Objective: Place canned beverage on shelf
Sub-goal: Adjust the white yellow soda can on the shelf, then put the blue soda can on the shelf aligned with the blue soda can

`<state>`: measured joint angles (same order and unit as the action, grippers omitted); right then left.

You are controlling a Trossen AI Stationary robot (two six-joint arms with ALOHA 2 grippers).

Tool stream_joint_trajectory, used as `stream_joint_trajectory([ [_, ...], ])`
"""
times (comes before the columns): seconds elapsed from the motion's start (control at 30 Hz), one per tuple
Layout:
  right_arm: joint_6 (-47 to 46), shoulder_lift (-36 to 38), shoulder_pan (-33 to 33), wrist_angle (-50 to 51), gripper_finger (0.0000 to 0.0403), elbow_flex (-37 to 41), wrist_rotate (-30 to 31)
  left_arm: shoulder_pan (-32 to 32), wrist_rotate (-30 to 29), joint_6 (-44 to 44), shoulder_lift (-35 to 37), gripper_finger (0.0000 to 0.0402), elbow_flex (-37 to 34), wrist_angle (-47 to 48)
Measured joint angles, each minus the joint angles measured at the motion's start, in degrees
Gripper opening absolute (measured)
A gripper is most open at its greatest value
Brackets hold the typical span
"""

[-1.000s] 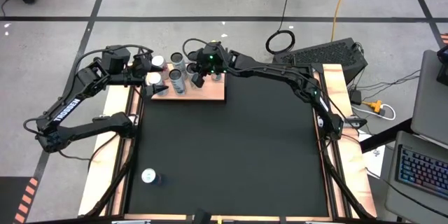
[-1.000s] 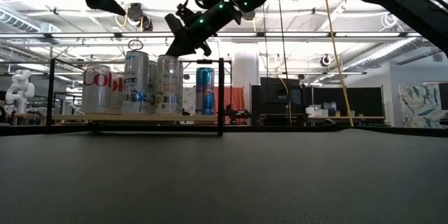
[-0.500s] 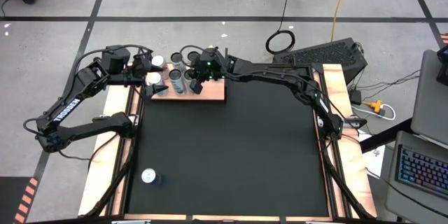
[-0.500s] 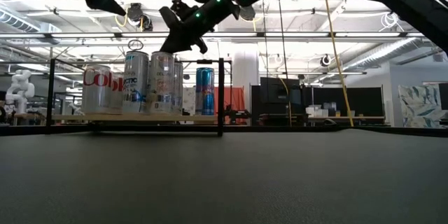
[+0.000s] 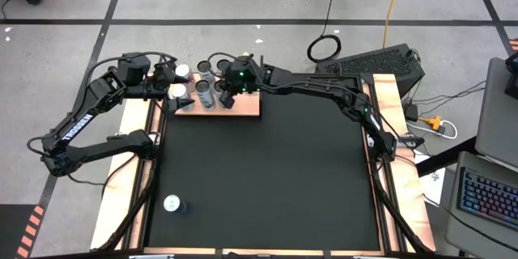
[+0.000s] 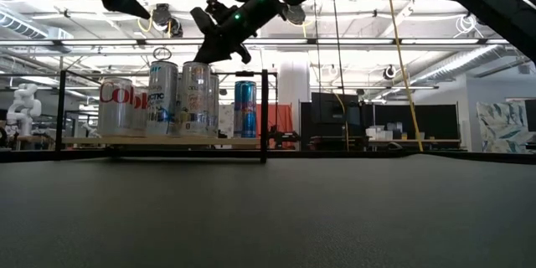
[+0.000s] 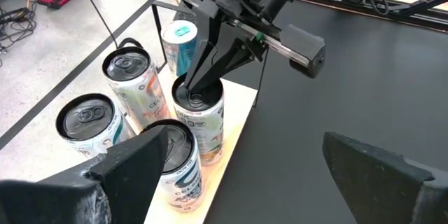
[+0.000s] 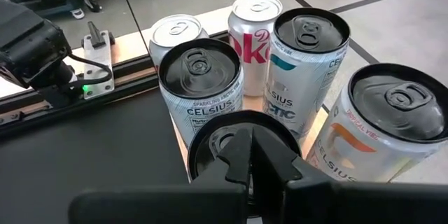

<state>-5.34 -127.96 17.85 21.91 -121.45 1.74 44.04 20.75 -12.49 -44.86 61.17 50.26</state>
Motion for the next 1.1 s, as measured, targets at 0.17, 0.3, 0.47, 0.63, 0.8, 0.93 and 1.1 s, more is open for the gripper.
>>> stream_joint_trajectory([
  [0.17, 0.0, 0.8, 0.0, 1.3, 0.0, 0.1, 0.4, 0.0, 0.0, 0.0, 0.0, 0.0382, 0.0, 0.1],
  [0.3, 0.7, 1.9, 0.0, 2.9, 0.0, 0.2, 2.6, 0.0, 0.0, 0.0, 0.0, 0.0382, 0.0, 0.2],
  [0.47, 1.5, 2.0, -0.1, 2.1, 0.0, 0.2, -0.4, 0.0, 0.0, 0.0, 0.0, 0.0382, 0.0, 0.2],
  [0.63, 1.9, 2.9, -0.1, 2.9, 0.0, 0.3, -0.3, 0.0, 0.0, 0.0, 0.0, 0.0382, 0.0, 0.3],
  [0.8, 2.2, 4.5, -0.1, 2.4, 0.0, 0.3, -0.4, 0.0, 0.0, 0.0, 0.0, 0.0382, 0.0, 0.3],
  [0.93, 3.6, 4.7, -0.1, 2.4, 0.0, 0.3, -0.3, 0.0, 0.0, 0.0, 0.0, 0.0382, 0.0, 0.2],
  [1.1, 6.0, 6.6, -0.1, 2.3, 0.0, 0.3, -0.4, 0.0, 0.0, 0.0, 0.0, 0.0382, 0.0, 0.2],
])
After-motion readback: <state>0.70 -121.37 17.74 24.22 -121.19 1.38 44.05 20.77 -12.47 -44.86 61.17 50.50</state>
